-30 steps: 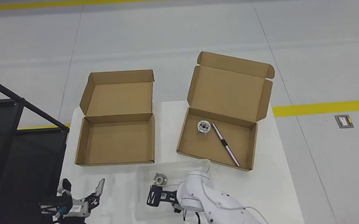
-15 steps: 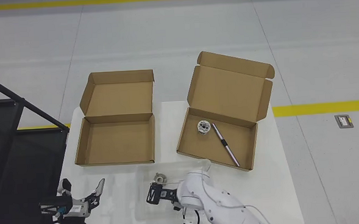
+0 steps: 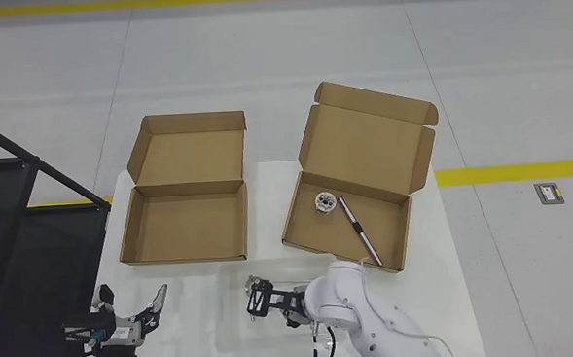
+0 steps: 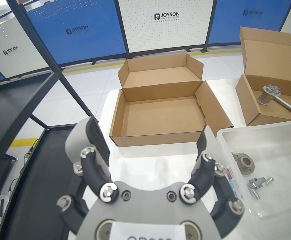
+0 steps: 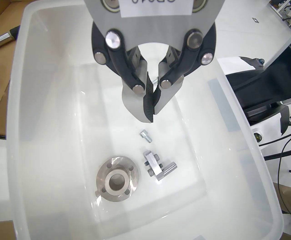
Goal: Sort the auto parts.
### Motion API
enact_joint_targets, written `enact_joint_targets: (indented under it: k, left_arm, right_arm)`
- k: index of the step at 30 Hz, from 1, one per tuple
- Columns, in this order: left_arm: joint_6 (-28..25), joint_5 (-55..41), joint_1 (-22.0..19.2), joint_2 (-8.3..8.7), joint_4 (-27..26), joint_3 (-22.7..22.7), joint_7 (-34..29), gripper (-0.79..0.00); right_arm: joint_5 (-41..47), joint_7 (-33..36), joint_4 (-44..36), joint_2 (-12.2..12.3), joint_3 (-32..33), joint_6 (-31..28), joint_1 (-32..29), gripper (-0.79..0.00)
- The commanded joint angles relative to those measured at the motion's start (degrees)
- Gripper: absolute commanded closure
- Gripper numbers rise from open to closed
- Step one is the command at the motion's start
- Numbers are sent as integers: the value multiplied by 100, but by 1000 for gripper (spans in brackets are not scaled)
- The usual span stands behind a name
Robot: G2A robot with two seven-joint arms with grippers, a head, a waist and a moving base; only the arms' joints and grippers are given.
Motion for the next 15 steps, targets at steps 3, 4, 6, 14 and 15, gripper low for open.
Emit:
enact_joint_targets:
  k: [3, 4, 6, 14, 15]
  left_arm:
    - [0, 0, 0, 0, 0, 0, 0, -785]
    - [0, 0, 0, 0, 0, 0, 0, -785]
    - [0, 0, 0, 0, 0, 0, 0, -785]
    - [0, 0, 0, 0, 0, 0, 0, -785]
    - [0, 0, 0, 0, 0, 0, 0, -785]
  right_arm:
    - [-190, -63, 203, -50, -231, 348, 65, -215]
    - [-215, -89, 293, -72, -300, 413, 111, -231]
    - [-240, -169, 477, -117, -420, 530, 217, -243]
    - [-194, -494, 1033, -266, -708, 797, 541, -225]
    - [-188, -530, 1077, -280, -730, 824, 566, -222]
